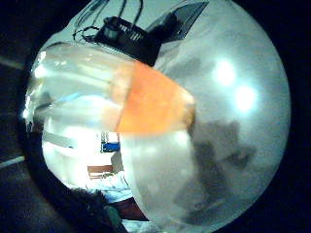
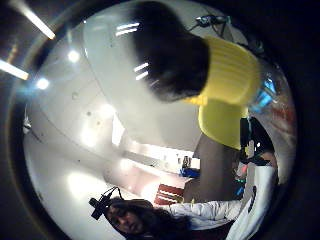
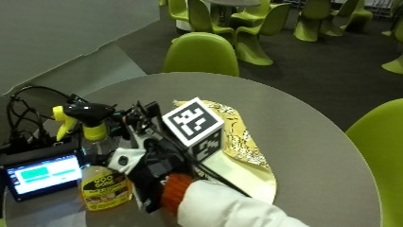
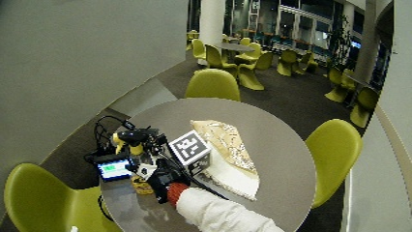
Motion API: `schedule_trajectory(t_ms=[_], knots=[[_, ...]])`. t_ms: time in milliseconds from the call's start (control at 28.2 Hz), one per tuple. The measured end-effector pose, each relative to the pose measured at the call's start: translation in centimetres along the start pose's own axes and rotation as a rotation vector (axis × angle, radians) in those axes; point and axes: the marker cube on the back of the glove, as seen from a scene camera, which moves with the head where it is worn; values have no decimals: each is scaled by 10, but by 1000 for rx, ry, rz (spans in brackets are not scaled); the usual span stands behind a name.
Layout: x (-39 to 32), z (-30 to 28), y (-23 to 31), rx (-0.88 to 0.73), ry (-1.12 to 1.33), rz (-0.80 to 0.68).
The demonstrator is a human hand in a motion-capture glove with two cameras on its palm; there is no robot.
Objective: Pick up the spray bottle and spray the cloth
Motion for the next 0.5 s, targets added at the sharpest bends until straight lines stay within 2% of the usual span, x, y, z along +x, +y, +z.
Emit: schedule_trajectory(t_ms=[213, 390, 497], knots=[[-41, -77, 87, 22, 119, 6], [-5, -165, 162, 183, 348, 155], [12, -187, 179, 227, 414, 208]])
